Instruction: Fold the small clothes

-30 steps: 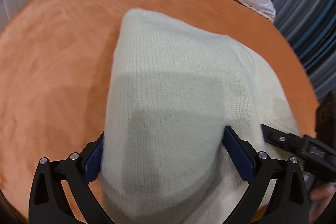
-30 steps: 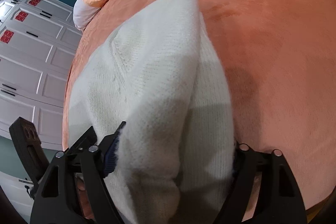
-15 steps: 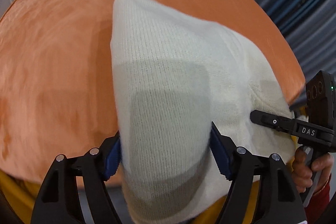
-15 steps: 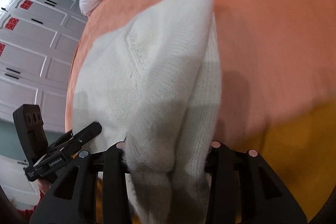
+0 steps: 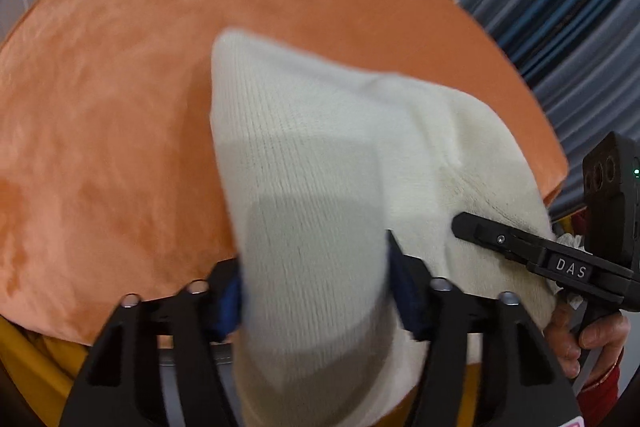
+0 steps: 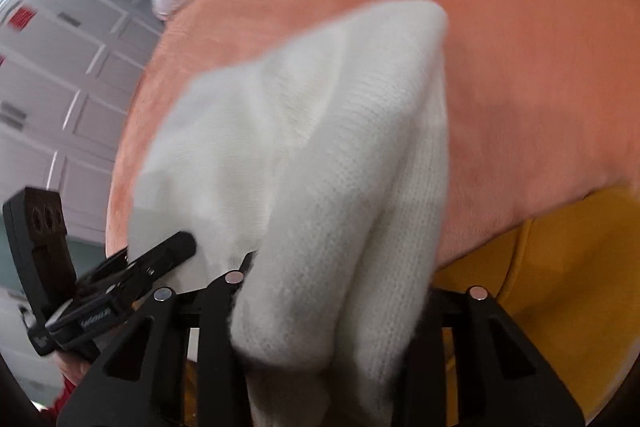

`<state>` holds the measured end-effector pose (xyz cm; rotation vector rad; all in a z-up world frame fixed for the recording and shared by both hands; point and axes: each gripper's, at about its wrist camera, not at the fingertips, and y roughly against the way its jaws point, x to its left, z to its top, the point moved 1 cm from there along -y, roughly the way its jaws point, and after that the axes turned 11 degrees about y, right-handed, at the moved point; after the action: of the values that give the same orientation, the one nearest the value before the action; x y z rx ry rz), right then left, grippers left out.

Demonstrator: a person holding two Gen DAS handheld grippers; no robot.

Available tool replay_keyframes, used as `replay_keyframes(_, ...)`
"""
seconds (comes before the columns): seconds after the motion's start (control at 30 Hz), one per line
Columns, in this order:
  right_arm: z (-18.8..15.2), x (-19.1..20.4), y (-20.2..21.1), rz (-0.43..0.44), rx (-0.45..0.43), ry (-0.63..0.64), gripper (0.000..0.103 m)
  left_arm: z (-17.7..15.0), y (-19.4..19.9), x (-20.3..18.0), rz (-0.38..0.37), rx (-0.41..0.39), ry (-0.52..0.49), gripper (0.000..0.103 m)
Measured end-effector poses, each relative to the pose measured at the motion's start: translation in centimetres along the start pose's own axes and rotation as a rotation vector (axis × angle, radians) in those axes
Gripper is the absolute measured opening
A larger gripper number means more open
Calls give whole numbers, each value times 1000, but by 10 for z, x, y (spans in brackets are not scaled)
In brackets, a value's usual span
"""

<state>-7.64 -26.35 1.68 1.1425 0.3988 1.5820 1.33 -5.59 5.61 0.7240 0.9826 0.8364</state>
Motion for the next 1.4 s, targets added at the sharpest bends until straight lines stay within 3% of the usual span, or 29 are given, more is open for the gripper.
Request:
replay_keyframes(0.17,28,62,47,-5,-139,148,32,21,56,-9,-53,-132,-45,48)
replay_keyframes(0.37,77,111,77,116,-317,224,32,63,134,-4,-76,-331,-99,48)
replay_keyframes(0.47,108,122,59,201,-358,199,33,86,158,9,-33,-420,-138,49)
replay_keyframes(0.53,125,117,26,231,-352,144,41,104,147,29,32,-448,-153,53)
replay_keyframes(0.6,137,97,-30,170,-292,58,49,118,111,62,97,-422,-128,60)
replay_keyframes(0.63,138,86,-61,93,-232,15,50,121,89,80,136,-393,-102,59)
replay_keyframes(0.67,133,74,-87,-4,-160,-27,49,121,67,100,181,-350,-57,55)
replay_keyframes(0.7,127,66,-94,-43,-136,-46,46,115,48,121,216,-288,0,52)
replay_keyframes(0.77,110,62,-91,15,-163,-67,46,93,39,141,185,-245,55,51)
replay_keyframes(0.93,99,75,-79,39,-144,26,48,60,47,139,199,-290,60,53)
replay_keyframes(1.03,107,73,-97,-6,-108,70,48,52,46,132,179,-290,81,53)
replay_keyframes(1.1,100,79,-107,-49,-78,80,48,53,41,123,216,-299,57,53)
replay_keyframes(1.13,100,80,-113,-65,-63,83,40,57,38,120,246,-302,43,53)
replay_keyframes(1.2,110,82,-117,-111,-47,108,10,61,35,116,272,-300,15,54)
replay_keyframes(1.33,123,108,-70,-101,-228,216,8,64,30,112,277,-296,7,54)
replay_keyframes(1.4,124,107,-72,-106,-232,232,8,63,20,113,289,-270,15,54)
